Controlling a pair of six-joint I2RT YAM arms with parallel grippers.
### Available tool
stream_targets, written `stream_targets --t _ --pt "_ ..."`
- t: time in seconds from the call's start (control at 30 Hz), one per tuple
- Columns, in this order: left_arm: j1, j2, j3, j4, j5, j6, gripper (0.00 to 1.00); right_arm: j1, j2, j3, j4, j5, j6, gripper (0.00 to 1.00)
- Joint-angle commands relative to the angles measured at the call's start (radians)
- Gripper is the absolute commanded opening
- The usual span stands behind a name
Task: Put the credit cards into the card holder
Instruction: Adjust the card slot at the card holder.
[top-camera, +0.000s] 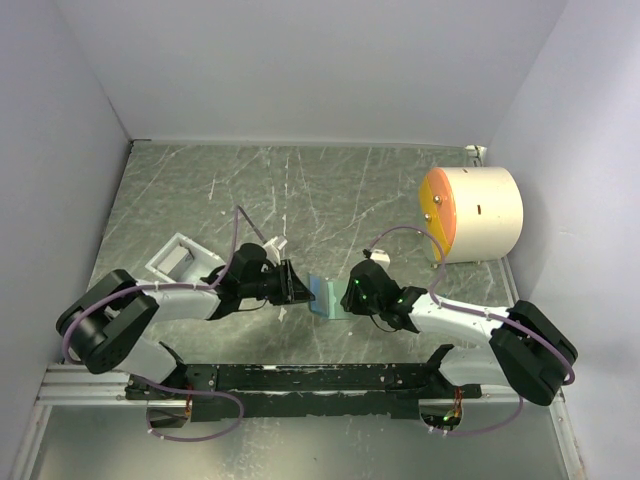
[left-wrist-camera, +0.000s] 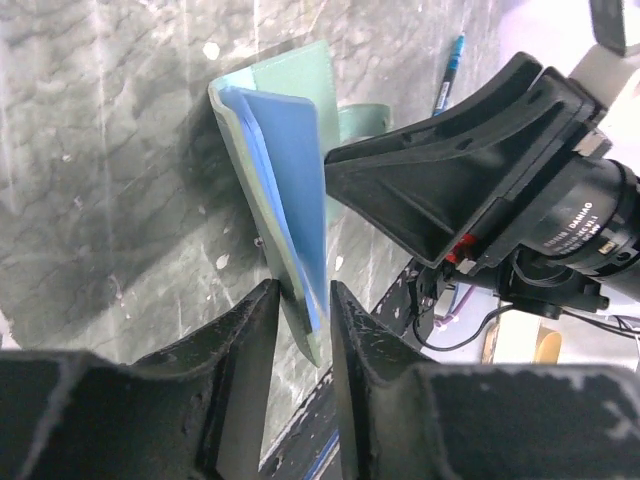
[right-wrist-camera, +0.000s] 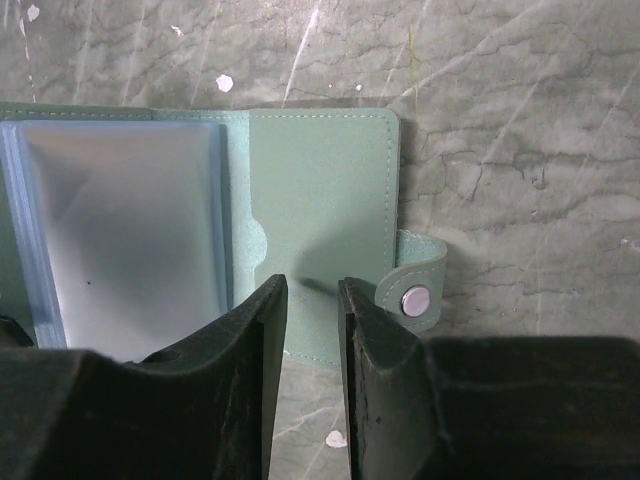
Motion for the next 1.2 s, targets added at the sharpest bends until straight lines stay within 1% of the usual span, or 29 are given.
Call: stream_targets --t 0.0,0.1,0.23,0.37,0.5,0.6,0.77,0.93,1.17 --pt "-0.001 -0.003 0.0 0.06 0.02 0.008 0.36 0.0 0.007 -0.022 -0.009 0.01 0.003 0.28" --pt "-0.002 0.02 0.002 0.066 0.023 0.012 0.28 0.0 0.004 -0.019 -0.01 0.007 -0.001 0.28" --pt "-0.001 0.02 0.016 0.034 0.01 0.032 0.17 0.002 -0.02 -0.008 -0.026 0.003 -0.007 0.28" --pt "-0.001 -0.002 0.041 -0.028 -0.013 0.062 0.07 0.002 -0.066 0.033 -0.064 -0.024 -0.021 0.32" --pt "-0.005 -0.024 0.047 -0.065 -0.028 0.068 0.07 0.008 -0.096 0.087 -0.084 -0.061 -0.024 0.37" --pt "-0.012 -0.04 0.038 -0.073 -0.032 0.066 0.07 0.015 -0.095 0.105 -0.065 -0.079 -0.016 0.43" --pt "-0.03 -0.083 0.03 -0.131 -0.08 0.072 0.07 0.026 -0.016 0.158 -0.062 -0.103 -0.018 0.53" --pt "-0.045 -0.109 0.022 -0.159 -0.111 0.079 0.07 0.052 0.04 0.2 -0.049 -0.085 -0.015 0.61" --pt "-0.052 -0.11 0.026 -0.172 -0.121 0.089 0.07 0.065 0.106 0.232 -0.049 -0.084 -0.018 0.64"
